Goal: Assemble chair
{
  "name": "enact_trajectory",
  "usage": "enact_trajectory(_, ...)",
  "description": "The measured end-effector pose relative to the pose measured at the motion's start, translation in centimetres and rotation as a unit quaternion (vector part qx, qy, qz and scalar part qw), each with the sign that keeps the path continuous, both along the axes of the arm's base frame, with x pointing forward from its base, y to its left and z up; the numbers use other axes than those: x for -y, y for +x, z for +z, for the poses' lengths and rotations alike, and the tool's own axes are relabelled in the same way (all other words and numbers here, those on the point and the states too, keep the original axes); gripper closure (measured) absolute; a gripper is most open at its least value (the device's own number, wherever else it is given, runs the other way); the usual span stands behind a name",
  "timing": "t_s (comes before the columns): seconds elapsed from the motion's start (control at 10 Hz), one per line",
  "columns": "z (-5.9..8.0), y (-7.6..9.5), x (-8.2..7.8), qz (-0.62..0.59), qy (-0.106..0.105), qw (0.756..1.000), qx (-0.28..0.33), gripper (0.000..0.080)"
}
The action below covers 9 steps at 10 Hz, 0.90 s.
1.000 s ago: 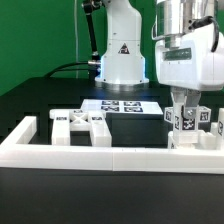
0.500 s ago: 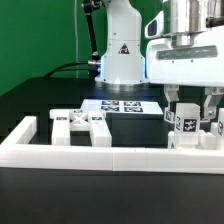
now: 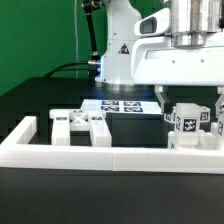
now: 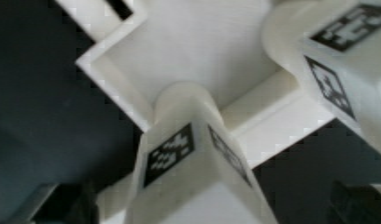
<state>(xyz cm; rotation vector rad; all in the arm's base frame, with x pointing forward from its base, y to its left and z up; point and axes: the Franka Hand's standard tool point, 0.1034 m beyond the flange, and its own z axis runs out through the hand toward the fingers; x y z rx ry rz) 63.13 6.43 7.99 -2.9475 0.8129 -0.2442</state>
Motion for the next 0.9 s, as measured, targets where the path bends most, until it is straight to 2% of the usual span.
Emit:
enact_trajectory(0.3,-0.03,-0.01,0.23,0.115,-0.026,0.993,0.001,0.0151)
enact_trajectory(0.7,-0.06,0.03,0.83,0.248,-0.059,0.967,0.000,0.0151)
enact_trajectory(0.9,-0.10,0.04,1.02,0.253,-0.061,0.966,0.000,0.0412)
